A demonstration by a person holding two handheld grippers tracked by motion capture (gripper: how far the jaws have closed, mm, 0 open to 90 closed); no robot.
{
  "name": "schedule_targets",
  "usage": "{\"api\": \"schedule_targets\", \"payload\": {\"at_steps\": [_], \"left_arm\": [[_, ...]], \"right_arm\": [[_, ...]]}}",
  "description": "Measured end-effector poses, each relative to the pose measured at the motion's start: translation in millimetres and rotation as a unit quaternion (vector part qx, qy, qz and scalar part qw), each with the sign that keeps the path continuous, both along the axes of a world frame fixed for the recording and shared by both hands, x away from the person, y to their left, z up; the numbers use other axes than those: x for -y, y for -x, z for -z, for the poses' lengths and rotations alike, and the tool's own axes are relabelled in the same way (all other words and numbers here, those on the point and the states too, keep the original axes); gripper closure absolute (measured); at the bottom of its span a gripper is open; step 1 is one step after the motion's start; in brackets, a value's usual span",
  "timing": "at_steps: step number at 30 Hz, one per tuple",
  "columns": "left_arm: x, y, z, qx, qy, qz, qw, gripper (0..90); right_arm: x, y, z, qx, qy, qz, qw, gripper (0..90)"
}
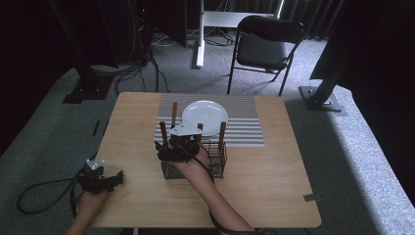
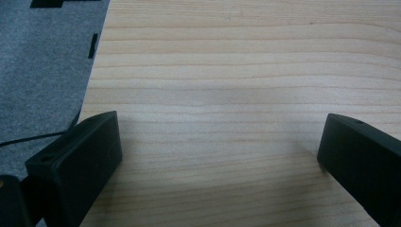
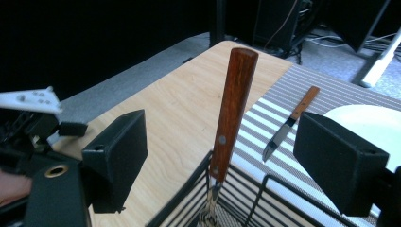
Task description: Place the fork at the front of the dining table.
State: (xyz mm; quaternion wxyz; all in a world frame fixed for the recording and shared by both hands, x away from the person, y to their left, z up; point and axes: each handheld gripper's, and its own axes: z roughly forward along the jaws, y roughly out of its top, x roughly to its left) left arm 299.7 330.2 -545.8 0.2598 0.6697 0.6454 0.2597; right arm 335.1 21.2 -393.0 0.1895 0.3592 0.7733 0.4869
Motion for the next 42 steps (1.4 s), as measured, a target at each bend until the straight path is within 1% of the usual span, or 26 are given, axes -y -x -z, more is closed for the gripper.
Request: {"api": "schedule_targets", "payload": {"at_steps": [2, 4, 6, 7, 9, 10, 11, 13, 15, 16, 18, 19, 20, 24, 26, 29, 30, 31, 32, 35, 38, 42], "left_arm": [[0.0, 0.0, 0.0, 0.0, 0.0, 0.0, 1.0, 0.4], [0.0, 0.0, 0.0, 0.0, 0.0, 0.0, 1.0, 0.4], [0.0, 0.0, 0.0, 0.0, 0.0, 0.0, 1.0, 0.4], [0.0, 0.0, 0.0, 0.0, 0.0, 0.0, 1.0, 0.4], [0.0, 0.0, 0.0, 0.0, 0.0, 0.0, 1.0, 0.4], [0.0, 0.0, 0.0, 0.0, 0.0, 0.0, 1.0, 0.4], [0.0, 0.0, 0.0, 0.0, 0.0, 0.0, 1.0, 0.4], [0.0, 0.0, 0.0, 0.0, 0.0, 0.0, 1.0, 0.4], [0.0, 0.0, 0.0, 0.0, 0.0, 0.0, 1.0, 0.4], [0.0, 0.0, 0.0, 0.0, 0.0, 0.0, 1.0, 0.4], [0.0, 0.0, 0.0, 0.0, 0.0, 0.0, 1.0, 0.4], [0.0, 0.0, 0.0, 0.0, 0.0, 0.0, 1.0, 0.4], [0.0, 0.0, 0.0, 0.0, 0.0, 0.0, 1.0, 0.4], [0.0, 0.0, 0.0, 0.0, 0.0, 0.0, 1.0, 0.4], [0.0, 0.0, 0.0, 0.0, 0.0, 0.0, 1.0, 0.4], [-0.1, 0.1, -0.2, -0.001, 0.0, 0.0, 1.0, 0.4], [-0.1, 0.1, -0.2, -0.002, 0.0, 0.001, 1.0, 0.4], [-0.1, 0.1, -0.2, -0.002, 0.0, 0.001, 1.0, 0.4], [0.0, 0.0, -0.1, -0.001, 0.0, 0.0, 1.0, 0.4], [0.0, 0.1, -0.1, 0.0, 0.0, 0.0, 1.0, 0.4], [0.0, 0.0, -0.1, -0.001, 0.0, 0.0, 1.0, 0.4], [0.0, 0.0, -0.1, 0.0, 0.0, 0.0, 1.0, 0.4]], "right_arm": [[-4.5, -1.3, 0.7, -0.001, 0.0, 0.007, 1.0, 17.8], [-10.0, -2.5, 2.1, 0.0, 0.006, 0.015, 0.9999, 17.9], [-13.9, -4.4, 3.3, -0.005, 0.006, 0.021, 0.9998, 20.6], [-15.8, -5.5, 3.9, -0.003, 0.005, 0.028, 0.9996, 20.6], [-17.8, -7.6, 4.9, -0.011, 0.002, 0.035, 0.9993, 20.6], [-19.1, -8.4, 5.7, -0.013, 0.003, 0.042, 0.999, 20.6], [-20.8, -8.6, 6.7, -0.01, 0.006, 0.053, 0.9985, 22.8], [-23.8, -9.4, 8.1, -0.02, 0.003, 0.069, 0.9974, 24.2], [-28.2, -8.7, 8.7, -0.012, 0.008, 0.09, 0.9959, 30.0], [-30.7, -8.6, 9.5, -0.012, 0.01, 0.097, 0.9952, 31.5], [-35.5, -8.4, 11.2, -0.003, 0.02, 0.117, 0.9929, 38.1], [-35.5, -8.4, 11.2, -0.003, 0.02, 0.117, 0.9929, 38.1], [-38.1, -9.3, 13.8, -0.004, 0.018, 0.129, 0.9915, 43.8], [-41.6, -10.9, 18.3, -0.003, 0.02, 0.136, 0.9904, 50.5], [-43.3, -11.6, 20.7, -0.003, 0.023, 0.138, 0.9901, 55.8], [-43.3, -12.0, 23.0, -0.007, 0.023, 0.142, 0.9896, 56.4], [-41.9, -12.2, 26.2, -0.016, 0.022, 0.143, 0.9894, 66.2], [-41.9, -12.2, 26.2, -0.016, 0.022, 0.143, 0.9894, 66.2], [-41.8, -12.8, 28.8, -0.019, 0.031, 0.136, 0.9901, 69.8], [-40.6, -13.8, 31.6, -0.028, 0.026, 0.136, 0.99, 70.7], [-39.2, -13.3, 32.1, -0.031, 0.018, 0.136, 0.9901, 74.4], [-37.0, -13.5, 32.5, -0.033, 0.009, 0.133, 0.9905, 75.1]]}}
